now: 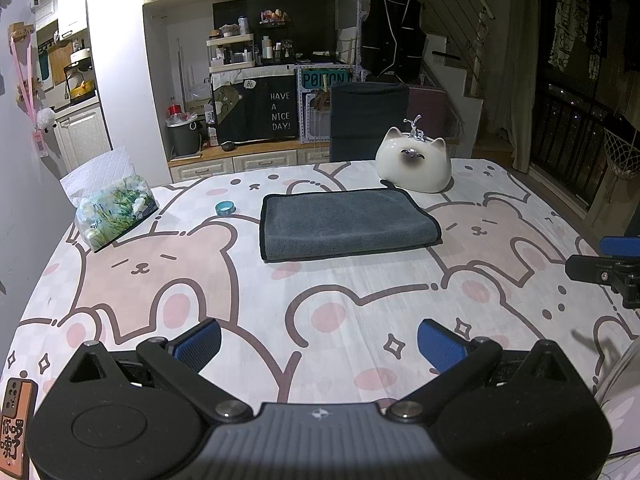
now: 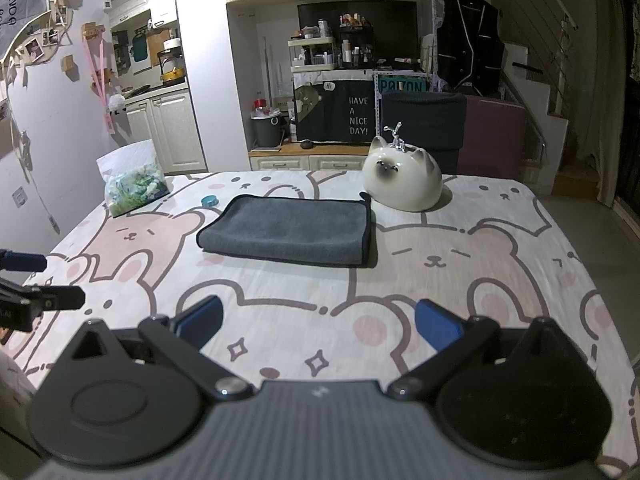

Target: Fold towel

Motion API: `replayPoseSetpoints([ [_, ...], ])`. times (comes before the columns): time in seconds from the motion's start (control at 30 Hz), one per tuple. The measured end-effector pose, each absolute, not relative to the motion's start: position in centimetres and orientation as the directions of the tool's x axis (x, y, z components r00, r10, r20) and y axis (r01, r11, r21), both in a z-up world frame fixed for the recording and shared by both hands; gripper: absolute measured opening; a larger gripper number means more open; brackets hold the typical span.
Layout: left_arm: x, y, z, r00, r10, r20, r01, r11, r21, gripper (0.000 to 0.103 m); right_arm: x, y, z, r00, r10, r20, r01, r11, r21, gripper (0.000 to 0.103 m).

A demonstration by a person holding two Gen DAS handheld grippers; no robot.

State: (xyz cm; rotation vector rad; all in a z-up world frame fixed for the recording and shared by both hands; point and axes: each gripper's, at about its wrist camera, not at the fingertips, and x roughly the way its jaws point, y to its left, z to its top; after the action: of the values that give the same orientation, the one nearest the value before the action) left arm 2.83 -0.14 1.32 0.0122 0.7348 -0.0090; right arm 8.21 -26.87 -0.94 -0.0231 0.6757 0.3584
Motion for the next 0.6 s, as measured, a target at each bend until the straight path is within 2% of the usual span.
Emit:
replayPoseSetpoints([
  [0.6,2.80,-0.24,1.25,0.742,-0.003,-0.670,0.013,1.000,0.009,0.103,8.18,-26.84,-1.06,0.719,0.318,-0.618,-0.332,0.938,0.096,0.103],
])
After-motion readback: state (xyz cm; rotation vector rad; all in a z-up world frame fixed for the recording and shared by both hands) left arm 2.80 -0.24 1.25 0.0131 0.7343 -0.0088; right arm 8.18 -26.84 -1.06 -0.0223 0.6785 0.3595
